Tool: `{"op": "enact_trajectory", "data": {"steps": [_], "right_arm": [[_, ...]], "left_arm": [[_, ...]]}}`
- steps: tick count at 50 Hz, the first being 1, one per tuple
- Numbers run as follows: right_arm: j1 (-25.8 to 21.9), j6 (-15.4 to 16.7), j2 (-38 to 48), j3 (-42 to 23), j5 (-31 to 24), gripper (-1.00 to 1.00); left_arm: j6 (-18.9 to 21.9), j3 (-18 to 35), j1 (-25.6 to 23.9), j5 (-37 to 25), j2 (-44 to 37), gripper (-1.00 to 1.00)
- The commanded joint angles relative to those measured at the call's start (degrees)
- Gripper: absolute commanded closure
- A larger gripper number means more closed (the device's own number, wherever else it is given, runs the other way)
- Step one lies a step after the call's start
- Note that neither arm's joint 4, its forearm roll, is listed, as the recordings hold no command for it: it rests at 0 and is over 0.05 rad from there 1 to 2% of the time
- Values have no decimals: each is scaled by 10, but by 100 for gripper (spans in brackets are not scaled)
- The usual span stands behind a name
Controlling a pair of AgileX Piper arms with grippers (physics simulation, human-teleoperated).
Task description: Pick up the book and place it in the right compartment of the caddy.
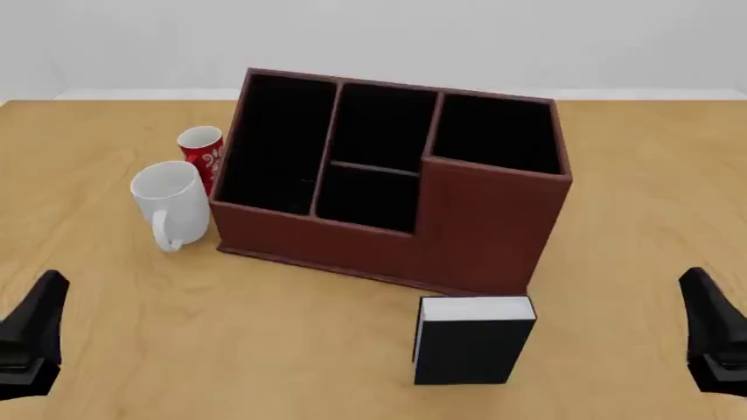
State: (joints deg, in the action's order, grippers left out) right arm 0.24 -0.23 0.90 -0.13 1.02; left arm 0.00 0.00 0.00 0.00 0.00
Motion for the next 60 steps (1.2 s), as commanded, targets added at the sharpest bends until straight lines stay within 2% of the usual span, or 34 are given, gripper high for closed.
{"op": "enact_trajectory", "data": {"steps": [1, 9, 10, 11, 14, 15, 17, 19, 21, 22, 26, 28, 29, 31, 33, 35, 37, 38, 47, 48, 51, 52, 56, 60], "right_arm": [[-1, 4, -6, -2, -10, -100], [-8, 17, 20, -16, -9, -100], [-11, 32, 58, -16, 11, -100], [-16, 26, 46, -21, 2, -100], [-38, 61, 83, -37, 9, -100], [-49, 60, 93, -45, 6, -100], [-61, 80, 112, -56, 8, -100], [-59, 111, 155, -57, 30, -100], [-67, 96, 140, -72, 11, -100], [-71, 128, 179, -72, 31, -100], [-88, 166, 196, -82, 34, -100], [-100, 175, 203, -89, 28, -100], [-108, 198, 220, -90, 34, -100], [-120, 218, 238, -98, 31, -100], [-126, 224, 256, -106, 28, -100], [-140, 259, 272, -111, 24, -100], [-156, 263, 288, -129, 7, -100], [-153, 278, 293, -136, 5, -100], [-162, 333, 332, -185, -28, -100], [-176, 347, 341, -196, -49, -100], [-182, 359, 340, -200, -60, -100], [-204, 378, 342, -223, -99, -100], [-227, 401, 353, -256, -144, -100], [-250, 402, 375, -286, -179, -100]], "left_arm": [[0, 0, 0, 0, 0, -100], [0, 0, 0, 0, 0, -100], [0, 0, 0, 0, 0, -100], [0, 0, 0, 0, 0, -100], [0, 0, 0, 0, 0, -100], [0, 0, 0, 0, 0, -100], [0, 0, 0, 0, 0, -100], [0, 0, 0, 0, 0, -100], [0, 0, 0, 0, 0, -100], [0, 0, 0, 0, 0, -100], [0, 0, 0, 0, 0, -100], [0, 0, 0, 0, 0, -100], [0, 0, 0, 0, 0, -100], [0, 0, 0, 0, 0, -100], [0, 0, 0, 0, 0, -100], [0, 0, 0, 0, 0, -100], [0, 0, 0, 0, 0, -100], [0, 0, 0, 0, 0, -100], [0, 0, 0, 0, 0, -100], [0, 0, 0, 0, 0, -100], [0, 0, 0, 0, 0, -100], [0, 0, 0, 0, 0, -100], [0, 0, 0, 0, 0, -100], [0, 0, 0, 0, 0, -100]]}}
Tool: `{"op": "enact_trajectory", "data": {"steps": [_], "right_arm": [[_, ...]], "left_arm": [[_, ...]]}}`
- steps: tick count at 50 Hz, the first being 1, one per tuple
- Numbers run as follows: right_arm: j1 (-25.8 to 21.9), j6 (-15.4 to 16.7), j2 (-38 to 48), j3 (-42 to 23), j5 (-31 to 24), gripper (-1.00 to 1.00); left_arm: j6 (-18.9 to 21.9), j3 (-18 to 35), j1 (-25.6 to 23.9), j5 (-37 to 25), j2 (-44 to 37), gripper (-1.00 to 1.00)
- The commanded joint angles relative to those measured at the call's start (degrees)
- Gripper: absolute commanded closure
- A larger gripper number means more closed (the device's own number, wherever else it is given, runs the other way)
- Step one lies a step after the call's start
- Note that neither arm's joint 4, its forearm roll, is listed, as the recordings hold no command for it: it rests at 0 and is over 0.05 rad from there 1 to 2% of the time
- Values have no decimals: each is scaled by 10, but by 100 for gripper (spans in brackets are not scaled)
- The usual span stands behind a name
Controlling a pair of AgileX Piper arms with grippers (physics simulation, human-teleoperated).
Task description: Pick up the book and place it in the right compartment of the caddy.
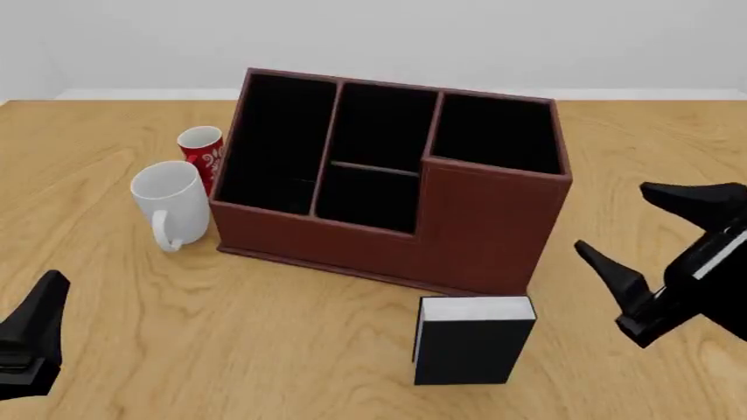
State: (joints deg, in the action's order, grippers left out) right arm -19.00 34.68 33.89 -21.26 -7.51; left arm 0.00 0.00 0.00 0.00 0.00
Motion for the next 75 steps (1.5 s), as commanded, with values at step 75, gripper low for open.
{"op": "enact_trajectory", "data": {"steps": [75], "right_arm": [[-216, 28, 250, -212, -314, -100]], "left_arm": [[0, 0, 0, 0, 0, -100]]}}
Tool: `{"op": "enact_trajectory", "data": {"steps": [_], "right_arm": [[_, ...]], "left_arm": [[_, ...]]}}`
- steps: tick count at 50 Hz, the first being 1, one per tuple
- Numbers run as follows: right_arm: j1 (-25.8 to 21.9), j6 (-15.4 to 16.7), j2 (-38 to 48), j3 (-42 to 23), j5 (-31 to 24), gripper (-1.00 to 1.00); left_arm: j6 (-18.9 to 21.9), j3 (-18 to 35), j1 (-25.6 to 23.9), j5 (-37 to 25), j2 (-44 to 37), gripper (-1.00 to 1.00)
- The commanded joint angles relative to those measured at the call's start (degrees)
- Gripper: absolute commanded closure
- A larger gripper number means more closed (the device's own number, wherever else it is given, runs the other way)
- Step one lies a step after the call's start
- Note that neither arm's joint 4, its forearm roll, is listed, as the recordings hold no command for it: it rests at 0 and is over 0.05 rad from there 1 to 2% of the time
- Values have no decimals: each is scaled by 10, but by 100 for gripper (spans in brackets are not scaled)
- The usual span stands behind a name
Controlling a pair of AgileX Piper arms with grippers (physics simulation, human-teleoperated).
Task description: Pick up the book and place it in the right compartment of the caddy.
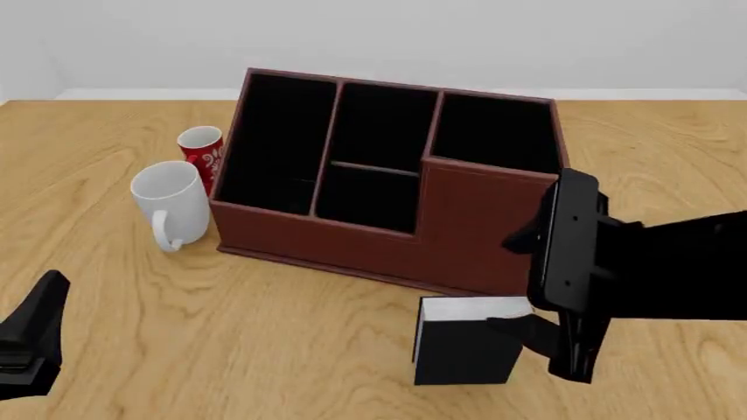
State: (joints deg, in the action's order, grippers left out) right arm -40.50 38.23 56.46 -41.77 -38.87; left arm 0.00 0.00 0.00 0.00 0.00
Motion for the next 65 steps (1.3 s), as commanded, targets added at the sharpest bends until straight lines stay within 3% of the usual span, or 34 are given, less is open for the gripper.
{"op": "enact_trajectory", "data": {"steps": [1, 28, 49, 65], "right_arm": [[-1, -7, 24, -7, -1, -100], [-10, -17, 77, -10, 23, -100], [-28, -69, 111, 17, 50, -100], [-26, -65, 138, 26, 69, -100]], "left_arm": [[0, 0, 0, 0, 0, -100], [0, 0, 0, 0, 0, -100], [0, 0, 0, 0, 0, -100], [0, 0, 0, 0, 0, -100]]}}
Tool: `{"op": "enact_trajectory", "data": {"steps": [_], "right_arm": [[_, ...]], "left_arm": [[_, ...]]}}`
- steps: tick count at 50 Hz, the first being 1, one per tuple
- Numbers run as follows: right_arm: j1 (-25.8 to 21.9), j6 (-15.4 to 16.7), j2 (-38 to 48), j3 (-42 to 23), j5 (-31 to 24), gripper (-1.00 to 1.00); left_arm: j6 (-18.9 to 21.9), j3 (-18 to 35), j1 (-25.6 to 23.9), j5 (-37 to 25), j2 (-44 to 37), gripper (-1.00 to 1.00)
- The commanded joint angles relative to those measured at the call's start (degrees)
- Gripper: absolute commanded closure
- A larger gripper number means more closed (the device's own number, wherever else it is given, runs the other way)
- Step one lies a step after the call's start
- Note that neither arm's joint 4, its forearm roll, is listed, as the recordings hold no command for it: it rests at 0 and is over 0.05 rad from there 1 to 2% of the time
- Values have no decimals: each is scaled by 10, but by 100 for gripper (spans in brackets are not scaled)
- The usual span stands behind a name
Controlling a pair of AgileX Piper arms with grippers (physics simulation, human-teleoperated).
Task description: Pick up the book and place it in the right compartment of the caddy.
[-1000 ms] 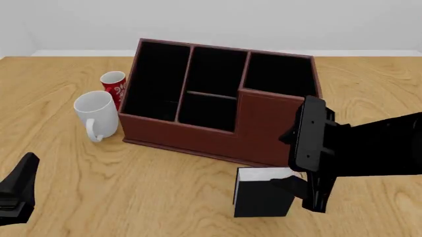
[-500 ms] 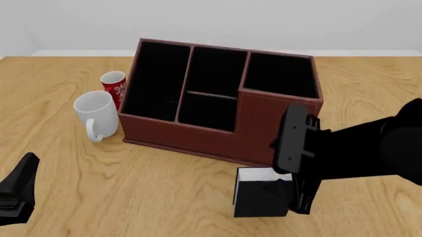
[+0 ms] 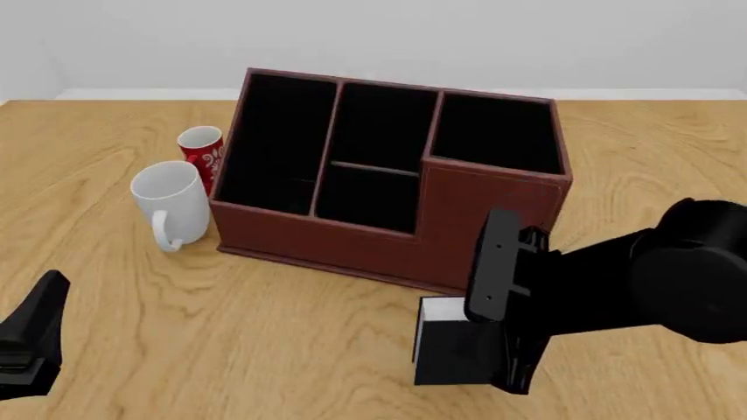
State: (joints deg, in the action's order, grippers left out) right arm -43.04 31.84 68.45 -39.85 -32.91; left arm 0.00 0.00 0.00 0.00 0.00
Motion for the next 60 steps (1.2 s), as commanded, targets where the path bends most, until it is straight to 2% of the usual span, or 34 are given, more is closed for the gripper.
{"op": "enact_trajectory", "data": {"steps": [1, 7, 12, 13, 14, 15, 17, 18, 24, 29, 34, 36, 38, 43, 46, 47, 49, 51, 53, 55, 57, 60], "right_arm": [[0, -1, 18, 7, 10, -100], [-6, -13, 37, 11, 21, -100], [-6, -9, 52, 27, 42, -100], [-11, -14, 49, 28, 40, 100], [-24, -30, 47, 28, 36, 100], [-21, -24, 48, 30, 39, 100], [-24, -26, 49, 31, 38, 100], [-35, -38, 47, 31, 35, 100], [-50, -40, 41, 37, 31, 100], [-91, -58, -1, 31, -8, 100], [-110, -69, -30, 13, -41, 100], [-108, -57, -41, 8, -56, 100], [-109, -59, -48, 1, -63, 100], [-83, -29, -58, -16, -76, 100], [-83, -27, -65, -27, -91, 100], [-69, -12, -66, -33, -92, 100], [-65, -11, -68, -42, -98, 100], [-51, 5, -72, -54, -103, 100], [-54, 1, -73, -58, -109, 100], [-40, 17, -77, -66, -109, 100], [-48, 11, -79, -67, -115, 100], [-38, 21, -84, -78, -124, 100]], "left_arm": [[0, 0, 0, 0, 0, -100], [0, 0, 0, 0, 0, -100], [0, 0, 0, 0, 0, -100], [0, 0, 0, 0, 0, -100], [0, 0, 0, 0, 0, -100], [0, 0, 0, 0, 0, -100], [0, 0, 0, 0, 0, -100], [0, 0, 0, 0, 0, -100], [0, 0, 0, 0, 0, -100], [0, 0, 0, 0, 0, -100], [0, 0, 0, 0, 0, -100], [0, 0, 0, 0, 0, -100], [0, 0, 0, 0, 0, -100], [0, 0, 0, 0, 0, -100], [0, 0, 0, 0, 0, -100], [0, 0, 0, 0, 0, -100], [0, 0, 0, 0, 0, -100], [0, 0, 0, 0, 0, -100], [0, 0, 0, 0, 0, -100], [0, 0, 0, 0, 0, -100], [0, 0, 0, 0, 0, -100], [0, 0, 0, 0, 0, -100]]}}
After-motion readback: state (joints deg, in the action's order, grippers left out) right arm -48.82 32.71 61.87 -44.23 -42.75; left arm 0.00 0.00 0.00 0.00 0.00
